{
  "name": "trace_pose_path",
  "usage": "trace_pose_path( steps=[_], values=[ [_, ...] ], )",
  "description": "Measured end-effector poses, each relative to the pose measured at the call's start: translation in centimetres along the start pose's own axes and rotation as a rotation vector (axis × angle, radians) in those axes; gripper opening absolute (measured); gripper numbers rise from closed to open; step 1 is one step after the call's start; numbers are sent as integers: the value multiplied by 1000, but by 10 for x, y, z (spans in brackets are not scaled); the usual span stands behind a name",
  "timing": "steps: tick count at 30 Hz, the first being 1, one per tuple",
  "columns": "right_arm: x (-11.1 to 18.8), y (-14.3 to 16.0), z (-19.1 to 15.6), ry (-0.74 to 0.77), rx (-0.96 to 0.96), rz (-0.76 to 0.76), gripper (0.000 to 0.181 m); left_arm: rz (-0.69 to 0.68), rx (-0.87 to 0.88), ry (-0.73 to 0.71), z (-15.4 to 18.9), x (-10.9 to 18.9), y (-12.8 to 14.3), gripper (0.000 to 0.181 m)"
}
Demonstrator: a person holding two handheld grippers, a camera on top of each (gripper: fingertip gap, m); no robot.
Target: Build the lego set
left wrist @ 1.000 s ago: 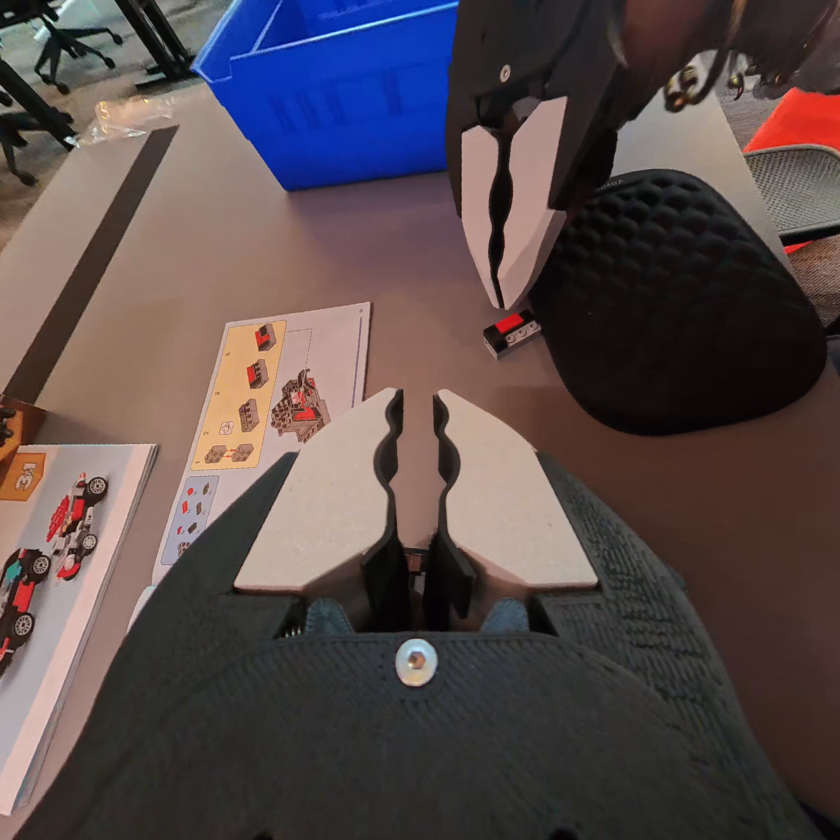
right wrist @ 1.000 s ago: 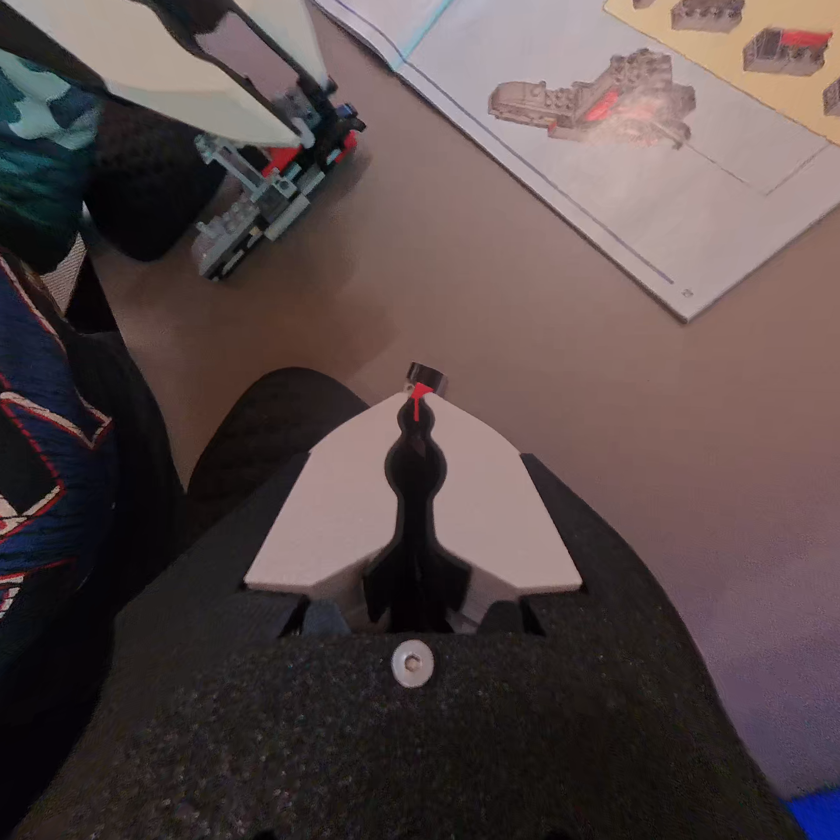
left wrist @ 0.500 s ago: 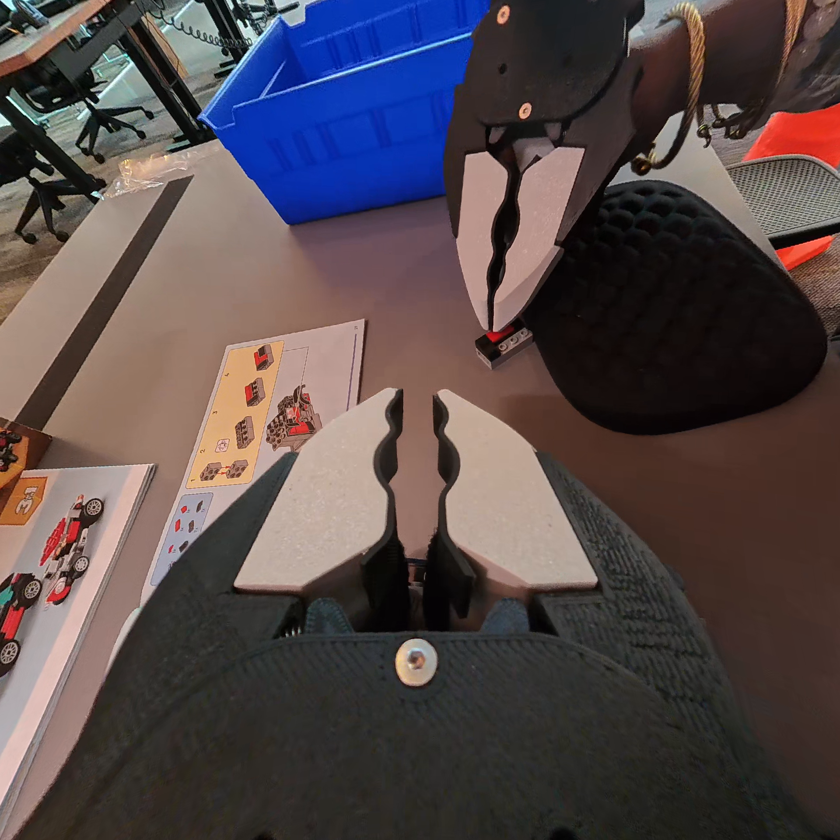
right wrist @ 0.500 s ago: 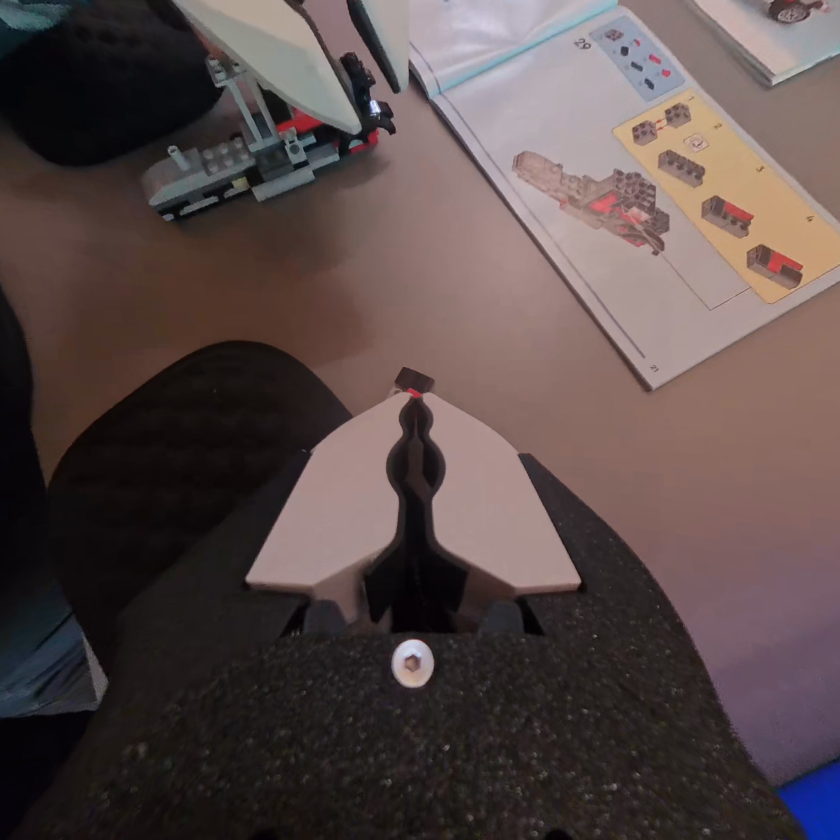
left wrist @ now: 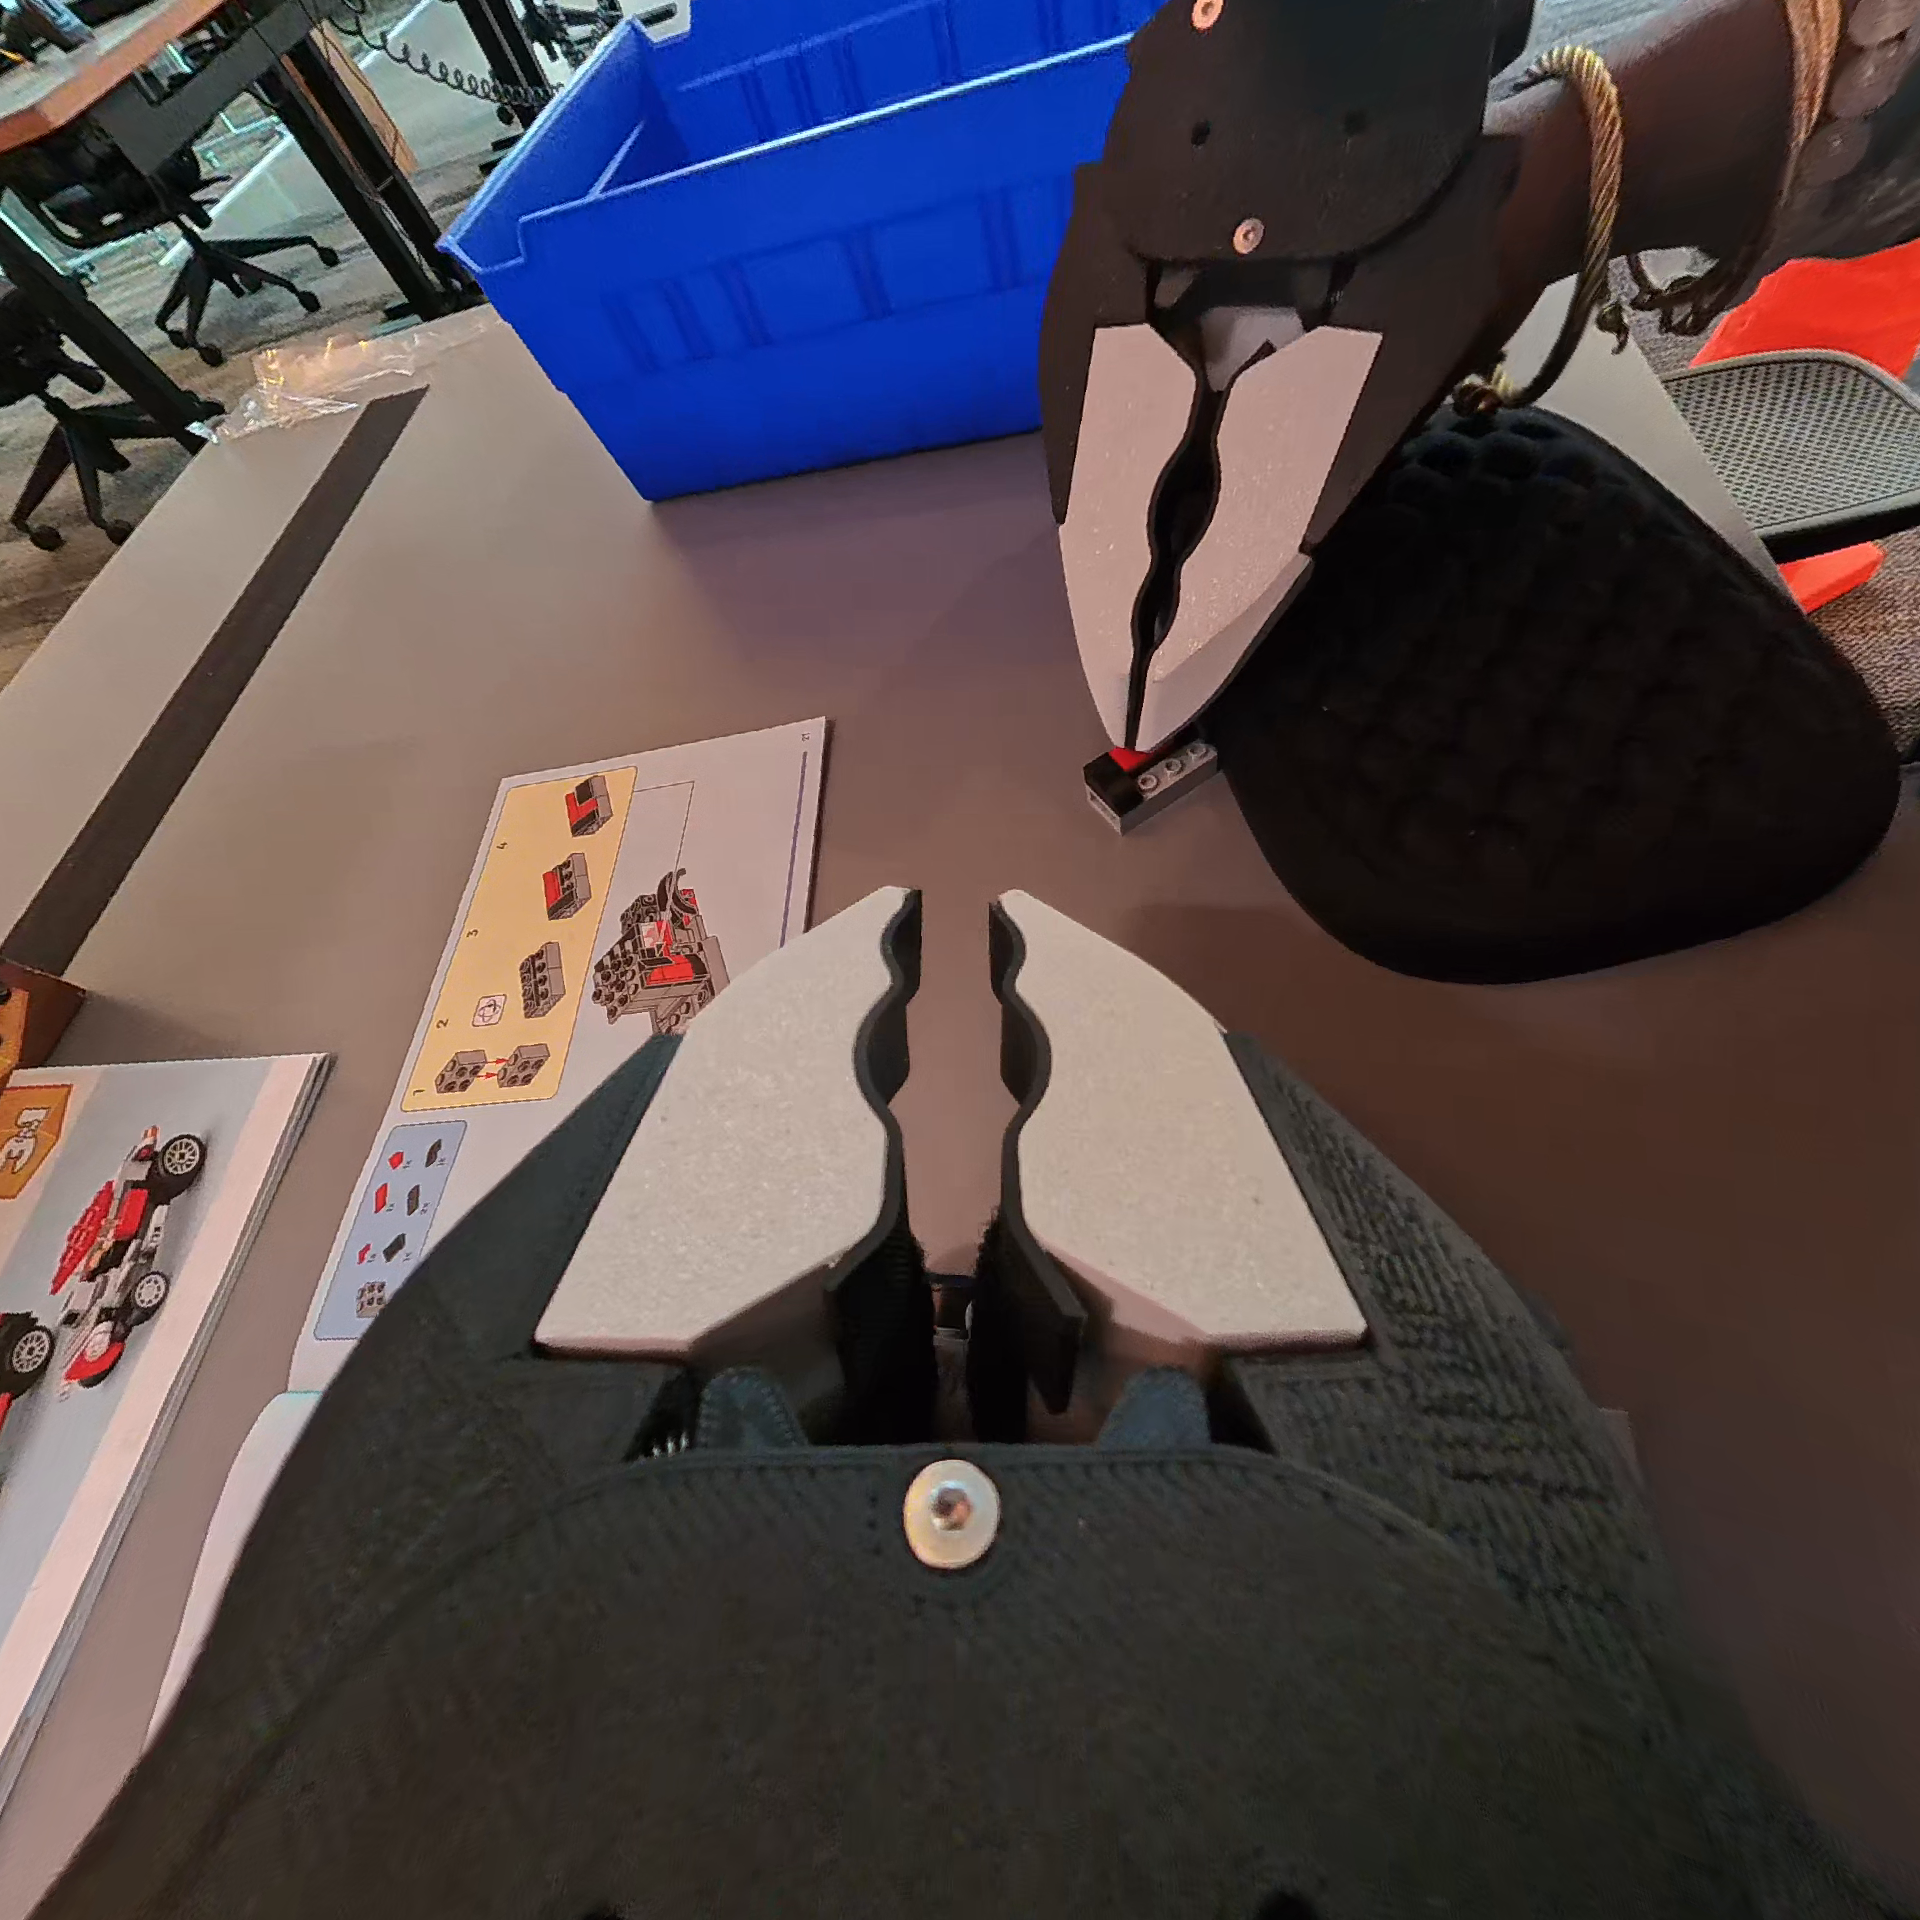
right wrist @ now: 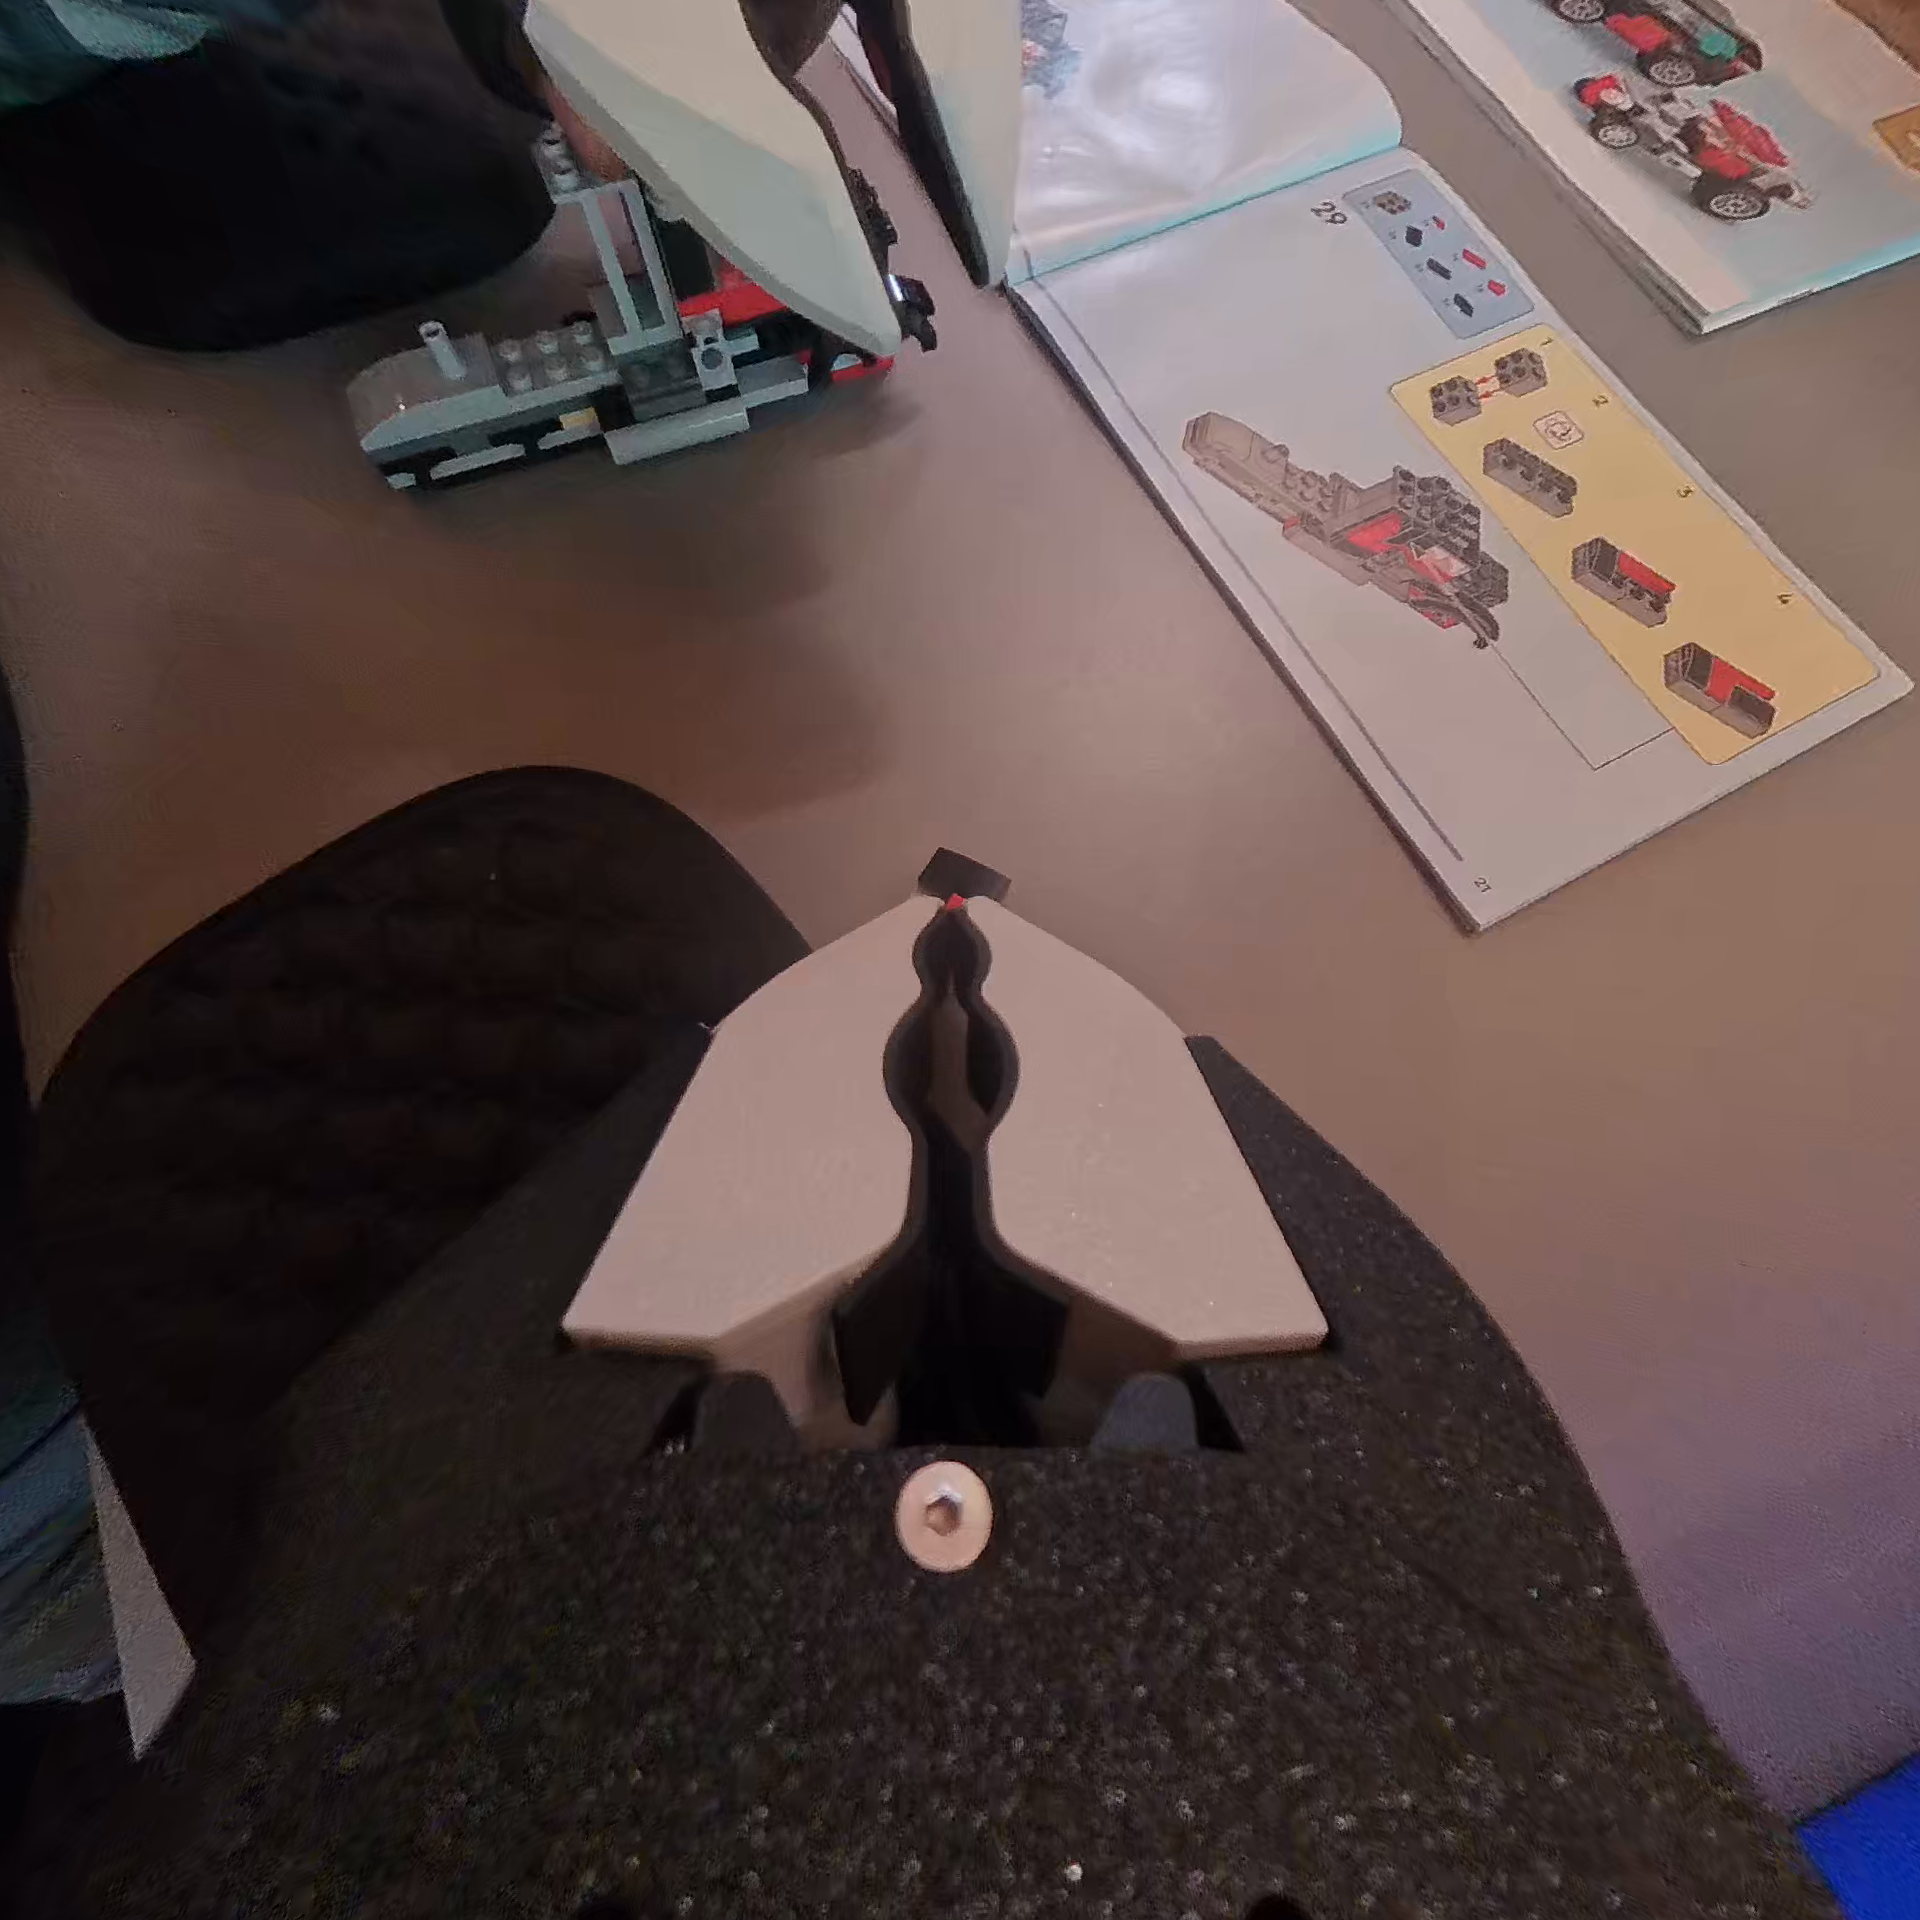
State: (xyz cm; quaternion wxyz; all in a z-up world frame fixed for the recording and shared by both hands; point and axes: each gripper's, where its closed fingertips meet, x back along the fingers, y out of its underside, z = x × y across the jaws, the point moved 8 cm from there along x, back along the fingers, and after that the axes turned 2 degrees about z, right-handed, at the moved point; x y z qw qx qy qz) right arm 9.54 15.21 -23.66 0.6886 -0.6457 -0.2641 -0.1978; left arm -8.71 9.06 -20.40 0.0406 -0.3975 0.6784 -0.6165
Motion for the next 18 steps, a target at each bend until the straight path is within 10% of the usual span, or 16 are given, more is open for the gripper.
trace_pose_path(
  steps=[18],
  values=[
    [2,-11,1,-18,23,65,15,19,-1,-7,1,2,0,12]
  ],
)
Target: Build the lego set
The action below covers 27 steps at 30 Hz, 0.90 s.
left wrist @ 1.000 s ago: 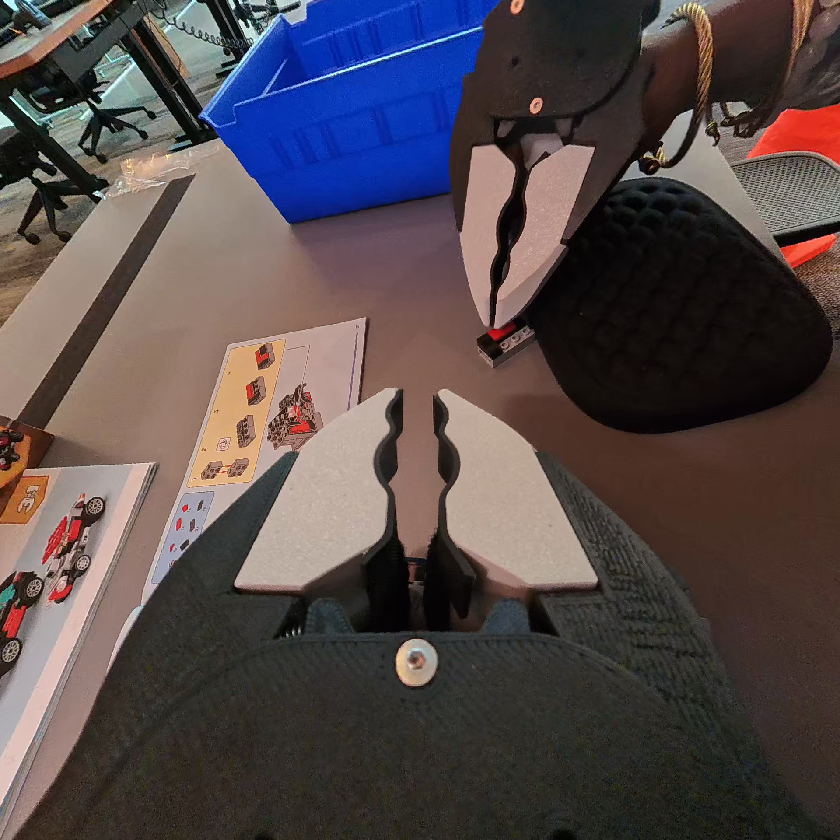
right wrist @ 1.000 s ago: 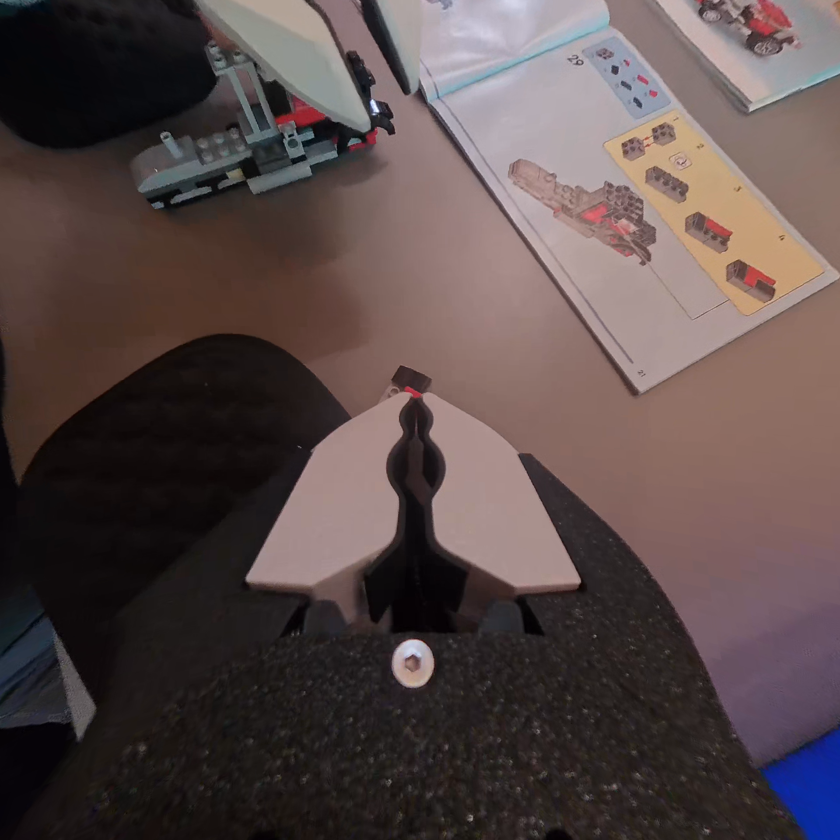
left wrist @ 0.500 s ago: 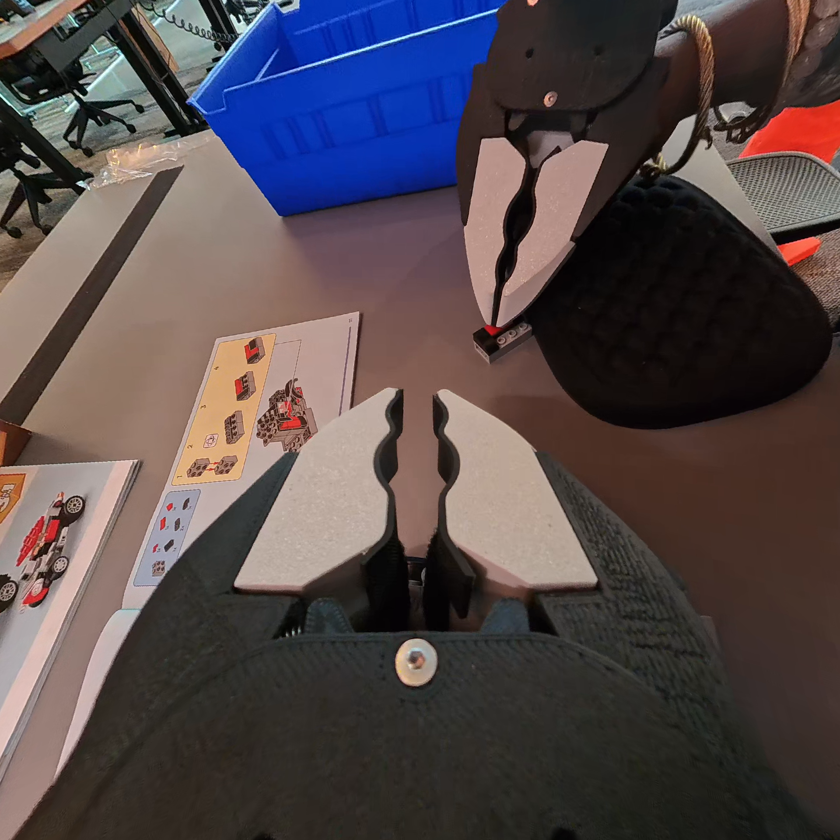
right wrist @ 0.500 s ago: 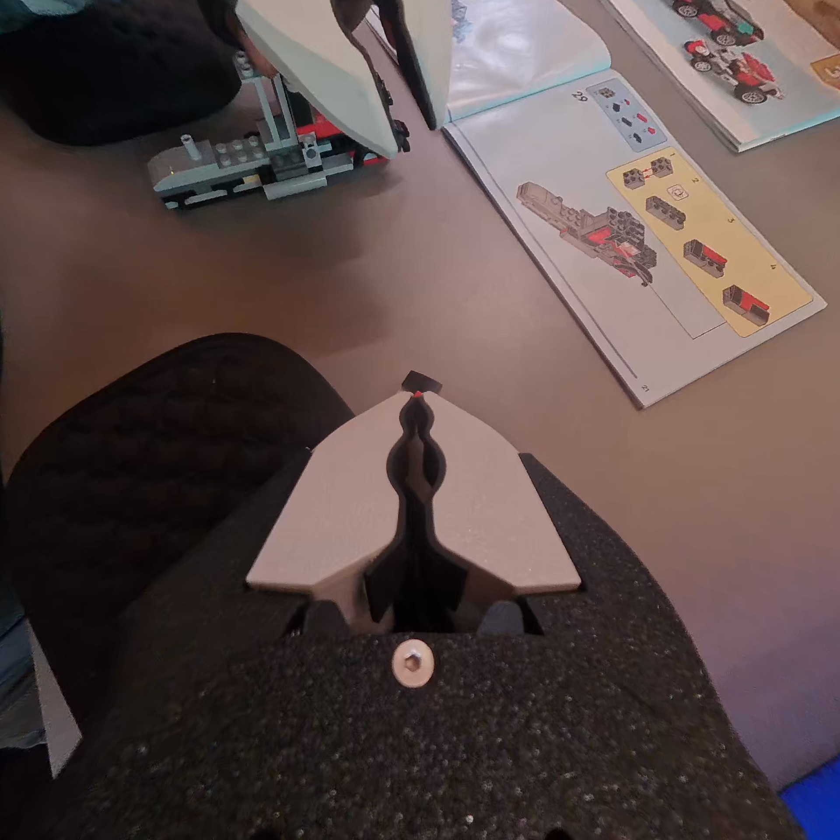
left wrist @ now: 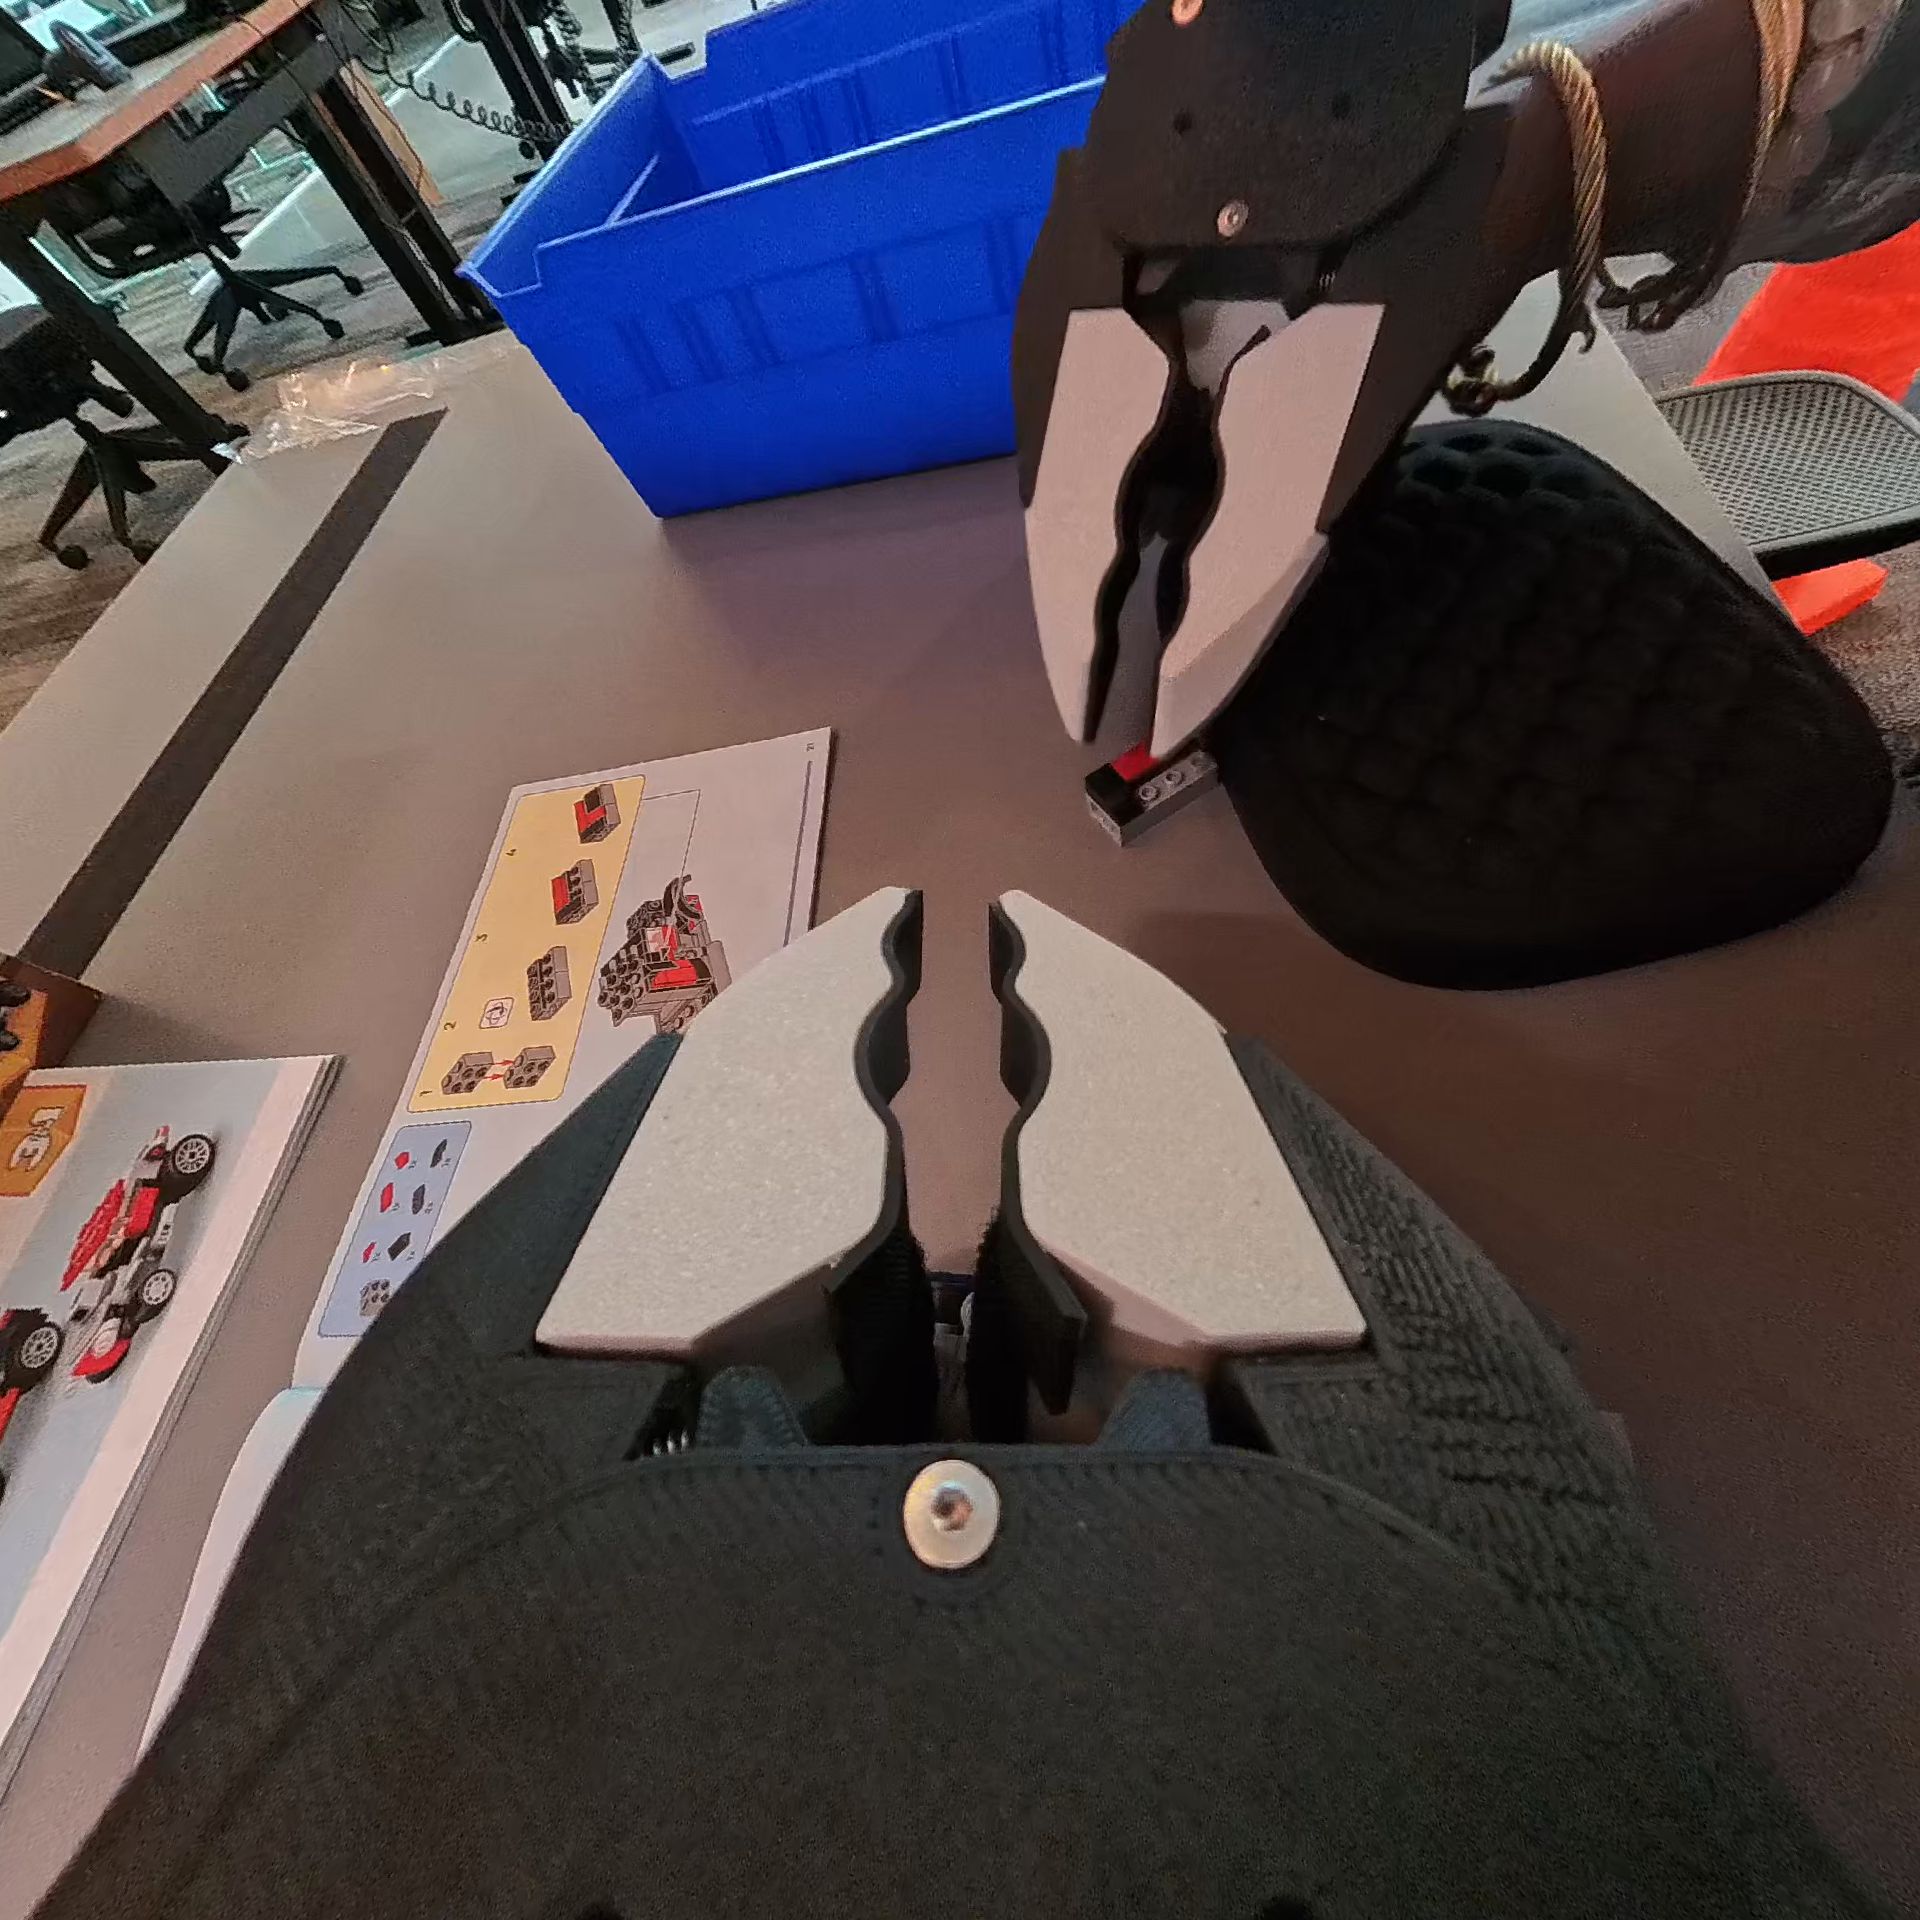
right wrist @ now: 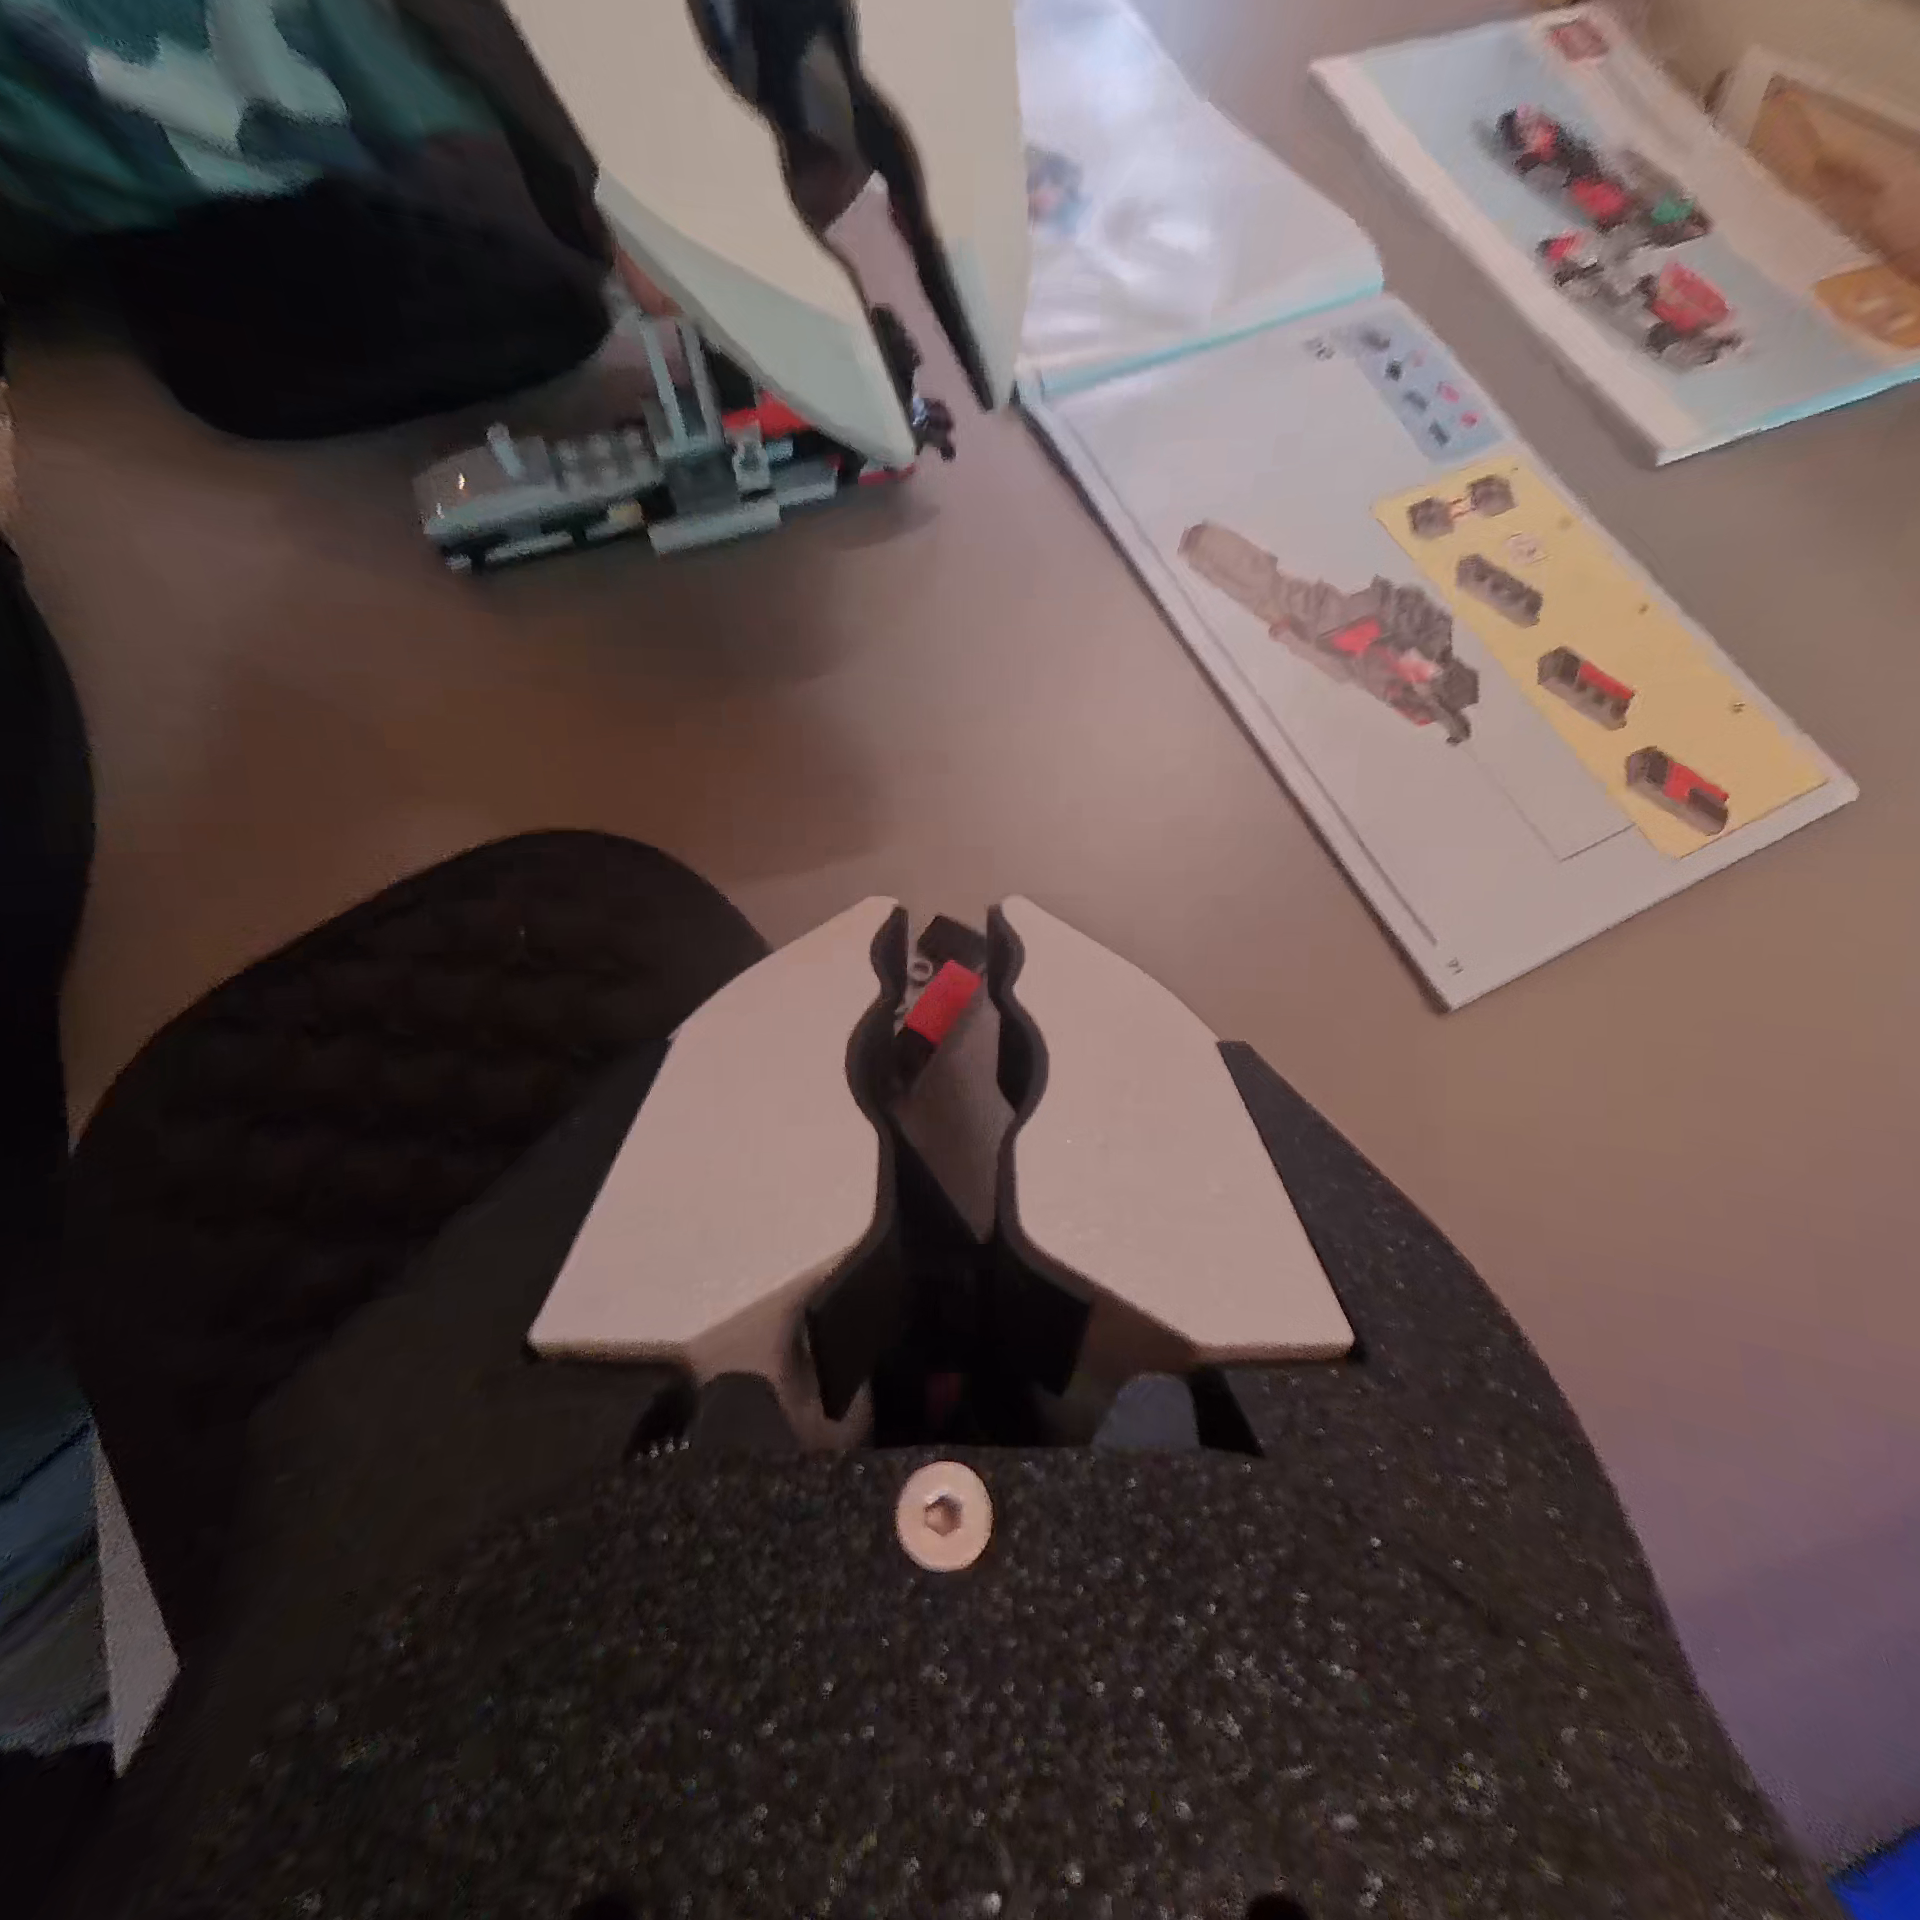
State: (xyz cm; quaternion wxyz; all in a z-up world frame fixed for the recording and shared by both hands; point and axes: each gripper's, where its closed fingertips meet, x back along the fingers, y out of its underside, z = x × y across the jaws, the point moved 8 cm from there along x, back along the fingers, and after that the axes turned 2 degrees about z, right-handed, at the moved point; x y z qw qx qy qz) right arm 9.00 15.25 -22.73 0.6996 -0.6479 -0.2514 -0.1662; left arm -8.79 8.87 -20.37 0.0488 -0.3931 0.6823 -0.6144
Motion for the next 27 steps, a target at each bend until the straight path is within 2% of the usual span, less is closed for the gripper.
trace_pose_path(
  steps=[5,7,9,12,16,20,23,27],
  values=[
    [1,-1,3,10,-90,-141,33,16,8,-26,-1,3,1,12],
    [-3,0,-1,-37,-148,-208,33,21,10,-34,-2,4,2,12],
    [-8,0,-3,-55,-158,-249,25,24,15,-37,-2,4,3,12],
    [-17,-4,0,-108,-50,-269,11,37,21,-41,-3,5,4,12],
    [-27,-14,8,-302,185,-322,8,49,21,-41,-3,5,4,12],
    [-43,-26,20,-418,341,-335,9,52,6,-37,-2,5,5,12],
    [-48,-33,23,-450,387,-307,17,44,-11,-33,0,4,5,12],
    [-30,-44,23,-386,333,-198,22,11,-27,-30,2,2,4,13]
  ],
)
